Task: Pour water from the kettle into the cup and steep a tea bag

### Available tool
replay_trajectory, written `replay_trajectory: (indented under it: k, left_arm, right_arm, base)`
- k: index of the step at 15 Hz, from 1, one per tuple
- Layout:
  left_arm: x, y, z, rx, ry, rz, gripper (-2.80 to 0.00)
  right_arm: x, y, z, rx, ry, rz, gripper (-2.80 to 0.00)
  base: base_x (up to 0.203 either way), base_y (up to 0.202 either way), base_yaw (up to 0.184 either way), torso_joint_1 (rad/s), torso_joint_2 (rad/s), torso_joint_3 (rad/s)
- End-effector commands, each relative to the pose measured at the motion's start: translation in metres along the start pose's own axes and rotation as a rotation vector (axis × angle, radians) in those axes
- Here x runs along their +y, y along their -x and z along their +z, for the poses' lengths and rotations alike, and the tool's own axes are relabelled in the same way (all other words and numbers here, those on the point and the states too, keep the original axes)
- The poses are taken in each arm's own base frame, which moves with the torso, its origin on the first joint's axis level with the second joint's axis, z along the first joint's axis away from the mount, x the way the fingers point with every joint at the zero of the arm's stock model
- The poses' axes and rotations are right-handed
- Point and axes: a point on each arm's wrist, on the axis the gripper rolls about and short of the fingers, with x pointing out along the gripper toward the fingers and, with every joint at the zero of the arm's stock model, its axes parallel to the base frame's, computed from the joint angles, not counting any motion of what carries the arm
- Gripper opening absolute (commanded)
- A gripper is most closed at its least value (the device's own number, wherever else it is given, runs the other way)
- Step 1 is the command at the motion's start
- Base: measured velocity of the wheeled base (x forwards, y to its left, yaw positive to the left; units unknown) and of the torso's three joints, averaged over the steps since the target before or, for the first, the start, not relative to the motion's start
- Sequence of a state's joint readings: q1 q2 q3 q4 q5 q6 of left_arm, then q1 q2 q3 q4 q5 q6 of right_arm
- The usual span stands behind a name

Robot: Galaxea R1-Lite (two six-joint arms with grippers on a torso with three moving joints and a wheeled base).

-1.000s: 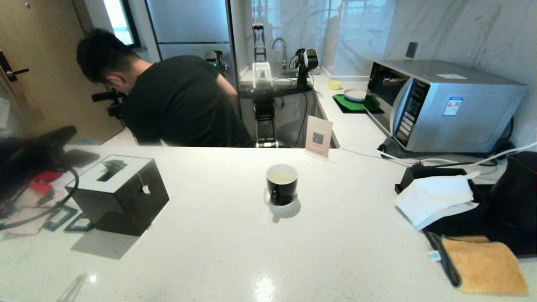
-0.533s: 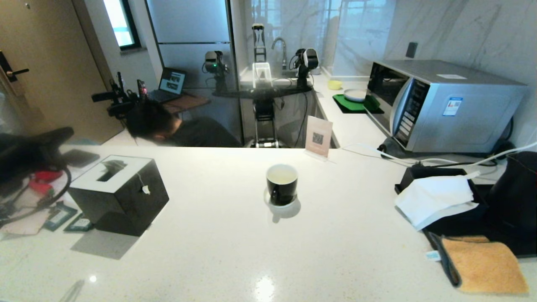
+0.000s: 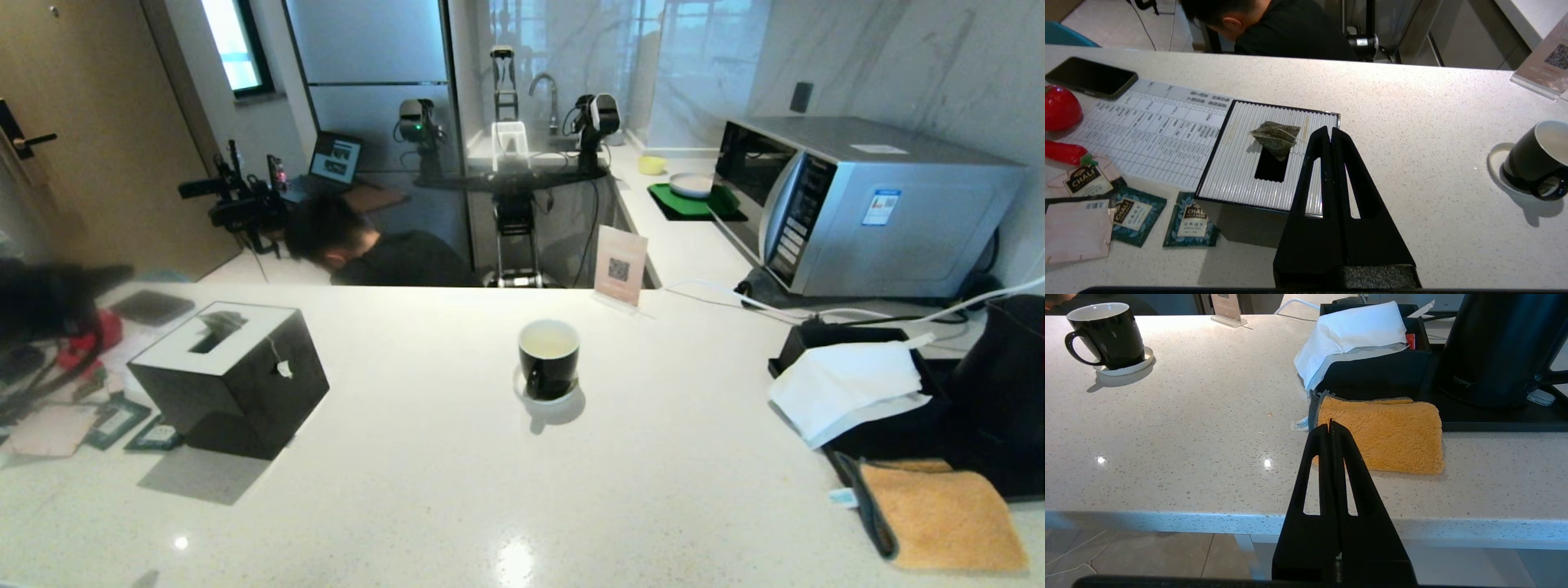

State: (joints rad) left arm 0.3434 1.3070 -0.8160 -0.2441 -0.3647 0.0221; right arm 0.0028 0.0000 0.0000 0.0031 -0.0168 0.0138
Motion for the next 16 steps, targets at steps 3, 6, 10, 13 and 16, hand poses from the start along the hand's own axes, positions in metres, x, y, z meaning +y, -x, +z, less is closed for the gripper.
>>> replay_trajectory:
  k: [3, 6, 10, 13, 16]
  left_arm:
    - [0.001, -0.002, 0.026, 0.095, 0.033, -0.004, -2.8]
    - [0.004, -0.008, 0.028, 0.207, 0.073, -0.007, -2.8]
    - [0.005, -0.011, 0.034, 0.316, 0.114, -0.007, -2.8]
    - [0.009, -0.02, 0.039, 0.399, 0.136, -0.01, -2.8]
    - [0.015, -0.033, 0.038, 0.449, 0.114, -0.017, -2.8]
  right_arm:
    - [0.0, 0.0, 0.0, 0.001, 0.0, 0.0, -2.8]
    - [0.0, 0.0, 0.0, 0.001, 0.0, 0.0, -2.8]
    - [0.0, 0.0, 0.0, 0.001, 0.0, 0.0, -2.8]
    - [0.0, 0.0, 0.0, 0.001, 0.0, 0.0, -2.8]
    - [0.0, 0.0, 0.0, 0.001, 0.0, 0.0, -2.8]
  base:
    - [0.0, 0.0, 0.0, 0.0, 0.0, 0.0]
    - [0.0, 0.0, 0.0, 0.0, 0.0, 0.0]
    - [0.0, 0.0, 0.0, 0.0, 0.0, 0.0]
    - [0.0, 0.0, 0.0, 0.0, 0.0, 0.0]
    - [0.0, 0.0, 0.0, 0.0, 0.0, 0.0]
